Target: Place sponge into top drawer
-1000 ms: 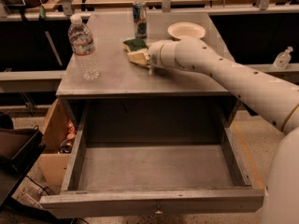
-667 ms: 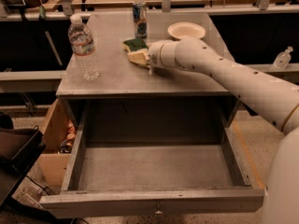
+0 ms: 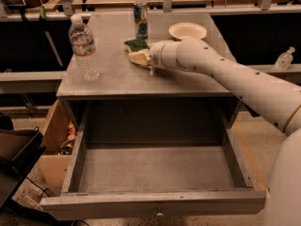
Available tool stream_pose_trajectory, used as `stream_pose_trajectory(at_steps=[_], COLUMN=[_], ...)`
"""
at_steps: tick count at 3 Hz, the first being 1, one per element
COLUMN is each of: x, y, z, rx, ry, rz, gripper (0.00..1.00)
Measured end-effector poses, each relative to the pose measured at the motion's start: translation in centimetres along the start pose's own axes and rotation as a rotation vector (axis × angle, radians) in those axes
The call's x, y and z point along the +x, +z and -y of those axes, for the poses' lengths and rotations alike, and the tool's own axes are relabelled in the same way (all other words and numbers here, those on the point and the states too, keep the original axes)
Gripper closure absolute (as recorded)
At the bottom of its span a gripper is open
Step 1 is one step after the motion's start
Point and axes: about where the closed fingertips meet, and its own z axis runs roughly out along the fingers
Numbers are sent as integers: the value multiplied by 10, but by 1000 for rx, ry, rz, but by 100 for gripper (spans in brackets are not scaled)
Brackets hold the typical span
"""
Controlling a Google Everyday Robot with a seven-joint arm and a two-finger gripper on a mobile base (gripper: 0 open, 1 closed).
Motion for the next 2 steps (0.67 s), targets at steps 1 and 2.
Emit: stream_pose_trajectory(at_steps=[1, 2], x=[0, 0], y=[0, 0], z=[0, 0], rx=[0, 0], ry=[0, 0], rz=[0, 0], gripper=[100, 100])
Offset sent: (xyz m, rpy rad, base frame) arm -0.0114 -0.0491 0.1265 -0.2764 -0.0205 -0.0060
